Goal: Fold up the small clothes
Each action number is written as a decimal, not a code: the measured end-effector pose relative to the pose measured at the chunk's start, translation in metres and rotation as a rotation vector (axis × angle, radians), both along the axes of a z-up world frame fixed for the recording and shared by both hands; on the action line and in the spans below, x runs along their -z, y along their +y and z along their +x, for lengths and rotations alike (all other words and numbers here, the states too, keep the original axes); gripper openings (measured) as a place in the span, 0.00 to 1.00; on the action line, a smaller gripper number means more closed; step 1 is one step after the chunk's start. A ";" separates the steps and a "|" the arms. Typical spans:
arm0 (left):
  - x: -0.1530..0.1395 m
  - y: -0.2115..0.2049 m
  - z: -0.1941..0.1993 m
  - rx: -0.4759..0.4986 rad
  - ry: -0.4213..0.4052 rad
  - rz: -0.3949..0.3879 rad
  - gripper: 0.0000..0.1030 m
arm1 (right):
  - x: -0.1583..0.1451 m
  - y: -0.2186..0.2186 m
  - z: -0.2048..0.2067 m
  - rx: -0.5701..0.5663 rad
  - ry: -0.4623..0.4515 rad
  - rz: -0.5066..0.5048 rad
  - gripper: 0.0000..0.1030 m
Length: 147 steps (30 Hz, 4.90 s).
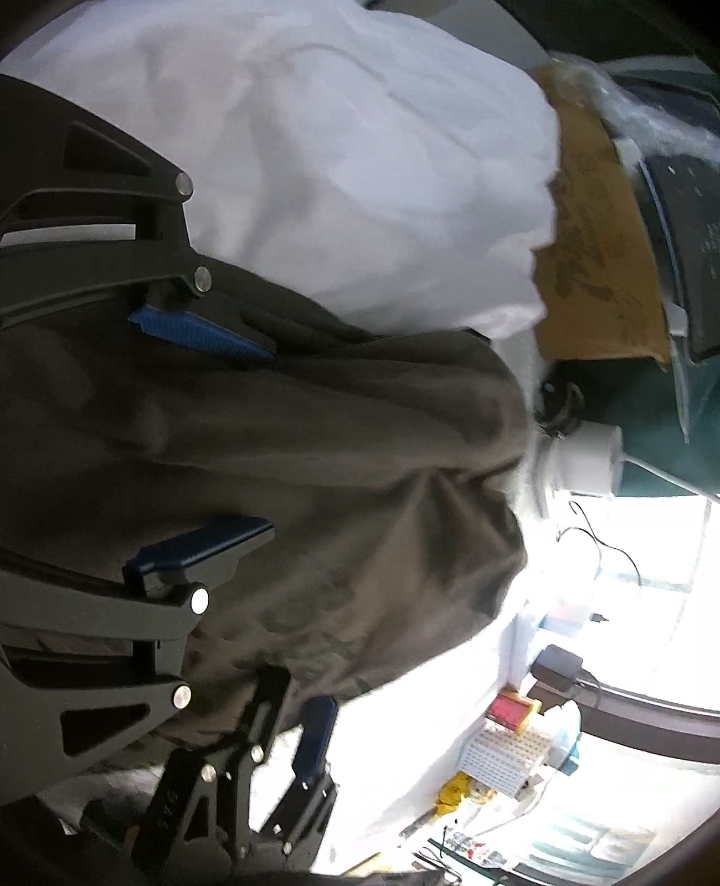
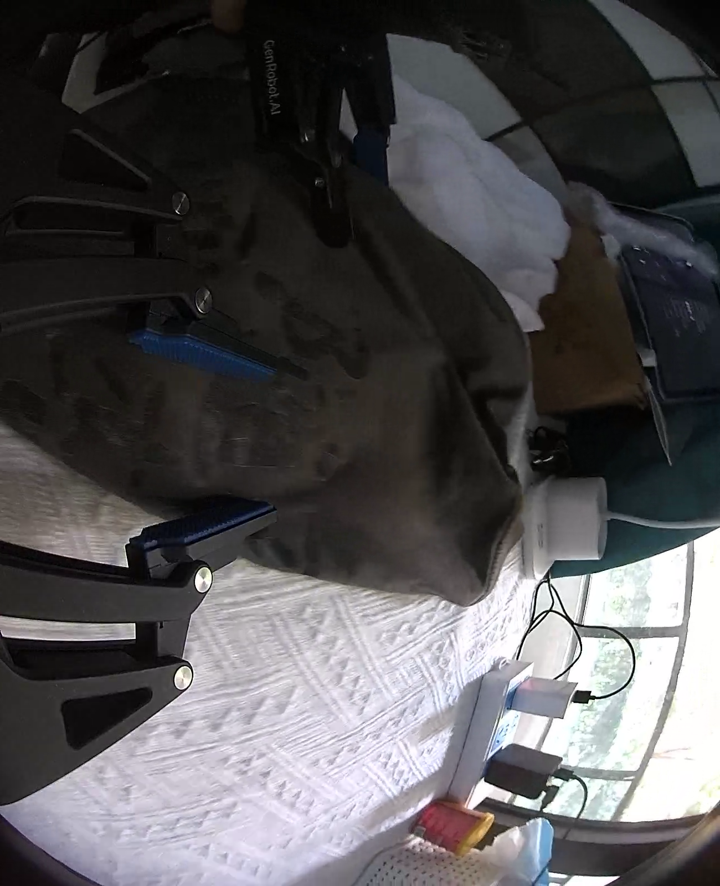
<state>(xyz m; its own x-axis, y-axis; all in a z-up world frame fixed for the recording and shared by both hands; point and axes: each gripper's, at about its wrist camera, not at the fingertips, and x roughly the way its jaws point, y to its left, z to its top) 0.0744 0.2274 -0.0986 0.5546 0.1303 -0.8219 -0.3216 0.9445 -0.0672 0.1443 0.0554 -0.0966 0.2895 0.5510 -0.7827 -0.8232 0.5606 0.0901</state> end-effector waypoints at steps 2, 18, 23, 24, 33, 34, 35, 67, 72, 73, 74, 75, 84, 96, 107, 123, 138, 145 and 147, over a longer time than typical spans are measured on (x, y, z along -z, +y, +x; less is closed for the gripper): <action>0.004 0.000 -0.007 -0.005 -0.001 0.002 0.56 | 0.000 -0.004 -0.006 -0.002 -0.016 -0.010 0.47; -0.010 -0.020 -0.049 -0.048 -0.047 0.071 0.56 | -0.002 -0.052 -0.042 0.036 -0.004 0.012 0.48; -0.019 -0.042 -0.060 -0.025 -0.084 0.075 0.56 | -0.003 -0.068 -0.054 0.039 -0.007 0.024 0.48; -0.021 -0.046 -0.062 -0.023 -0.094 0.074 0.56 | -0.003 -0.071 -0.055 0.040 -0.008 0.025 0.48; -0.028 -0.081 -0.068 0.018 -0.146 0.059 0.56 | -0.007 -0.106 -0.061 0.082 -0.012 0.049 0.48; -0.028 -0.086 -0.067 0.024 -0.151 0.059 0.56 | -0.008 -0.111 -0.060 0.093 -0.013 0.051 0.48; -0.027 -0.089 -0.067 0.029 -0.155 0.057 0.56 | -0.008 -0.116 -0.060 0.101 -0.013 0.052 0.48; -0.055 -0.229 -0.033 0.303 -0.255 0.048 0.87 | -0.040 -0.291 -0.046 0.424 -0.073 0.133 0.60; -0.069 -0.242 -0.033 0.326 -0.305 0.079 0.94 | -0.050 -0.310 -0.045 0.456 -0.097 0.134 0.60; -0.072 -0.244 -0.033 0.326 -0.313 0.082 0.94 | -0.053 -0.314 -0.045 0.463 -0.105 0.137 0.60; -0.075 -0.245 -0.033 0.325 -0.324 0.085 0.94 | -0.056 -0.319 -0.046 0.471 -0.115 0.142 0.60; -0.078 -0.246 -0.033 0.325 -0.334 0.086 0.94 | -0.061 -0.323 -0.046 0.479 -0.124 0.147 0.60; -0.109 -0.255 -0.040 0.323 -0.436 0.128 0.99 | -0.104 -0.354 -0.051 0.527 -0.232 0.176 0.61; -0.160 -0.259 -0.060 0.276 -0.607 0.192 0.99 | -0.169 -0.377 -0.072 0.546 -0.378 0.257 0.61; -0.188 -0.252 -0.083 0.232 -0.751 0.245 0.99 | -0.223 -0.385 -0.105 0.592 -0.557 0.334 0.61; -0.170 -0.212 -0.099 0.144 -0.794 0.203 0.99 | -0.213 -0.365 -0.110 0.656 -0.625 0.290 0.61; -0.161 -0.198 -0.095 0.096 -0.768 0.188 0.99 | -0.194 -0.344 -0.093 0.625 -0.570 0.240 0.61; -0.161 -0.202 -0.094 0.113 -0.764 0.191 0.99 | -0.193 -0.346 -0.094 0.629 -0.569 0.241 0.61; -0.161 -0.203 -0.094 0.114 -0.764 0.191 0.99 | -0.193 -0.345 -0.093 0.628 -0.569 0.242 0.61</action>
<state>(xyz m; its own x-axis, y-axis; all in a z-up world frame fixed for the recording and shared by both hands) -0.0194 0.0248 0.0621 0.9742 0.1387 -0.1781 -0.1520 0.9863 -0.0638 0.0512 -0.2901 0.0966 0.9053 0.2905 -0.3098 -0.3250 0.9435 -0.0651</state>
